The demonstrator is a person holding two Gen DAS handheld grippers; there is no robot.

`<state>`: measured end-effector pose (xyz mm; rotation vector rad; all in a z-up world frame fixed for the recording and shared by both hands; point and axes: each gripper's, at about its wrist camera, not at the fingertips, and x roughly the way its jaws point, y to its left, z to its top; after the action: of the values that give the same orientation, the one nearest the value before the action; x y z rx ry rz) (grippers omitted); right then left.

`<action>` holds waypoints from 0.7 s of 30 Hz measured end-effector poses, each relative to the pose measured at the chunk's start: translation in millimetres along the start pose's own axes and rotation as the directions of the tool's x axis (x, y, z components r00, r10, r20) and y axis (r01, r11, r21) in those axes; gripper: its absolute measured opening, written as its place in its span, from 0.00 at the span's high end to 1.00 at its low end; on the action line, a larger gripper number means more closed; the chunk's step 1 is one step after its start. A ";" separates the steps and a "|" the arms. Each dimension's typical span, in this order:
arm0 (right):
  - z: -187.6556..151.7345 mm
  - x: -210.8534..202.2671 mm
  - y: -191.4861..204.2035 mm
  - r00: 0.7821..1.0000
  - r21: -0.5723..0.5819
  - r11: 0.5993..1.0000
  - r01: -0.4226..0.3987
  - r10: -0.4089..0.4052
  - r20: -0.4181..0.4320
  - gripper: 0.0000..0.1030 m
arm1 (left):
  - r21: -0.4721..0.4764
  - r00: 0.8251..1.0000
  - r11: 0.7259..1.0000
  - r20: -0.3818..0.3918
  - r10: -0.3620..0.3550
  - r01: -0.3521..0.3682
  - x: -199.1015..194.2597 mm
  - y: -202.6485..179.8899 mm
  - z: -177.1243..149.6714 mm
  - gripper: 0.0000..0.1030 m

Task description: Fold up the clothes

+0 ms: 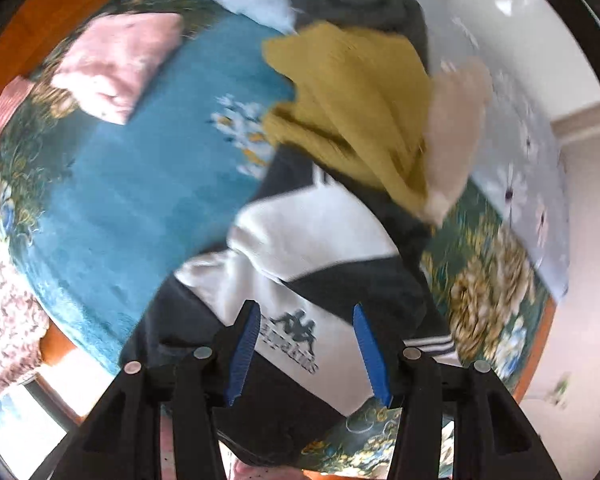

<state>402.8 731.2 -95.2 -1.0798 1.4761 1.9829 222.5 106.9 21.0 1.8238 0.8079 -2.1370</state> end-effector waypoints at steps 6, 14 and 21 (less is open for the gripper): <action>-67.1 -10.1 158.2 0.977 -0.254 0.944 -0.212 0.201 -0.068 0.82 | -0.002 0.998 0.999 0.042 -0.054 0.054 -19.8 63.1 17.7 0.49; -226.9 51.6 320.3 0.957 -0.436 0.854 -0.283 0.219 -0.192 0.82 | 0.099 0.996 0.992 0.032 -0.082 0.078 -28.1 152.7 55.9 0.46; -361.8 173.3 383.9 0.972 -0.589 0.803 -0.090 -0.058 -0.227 0.83 | 0.106 0.998 0.992 -0.005 -0.067 0.067 -32.2 246.0 79.2 0.45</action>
<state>135.4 246.6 -50.5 -1.6069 0.9557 2.4848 285.3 -144.4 -6.7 1.8752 0.7804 -2.2614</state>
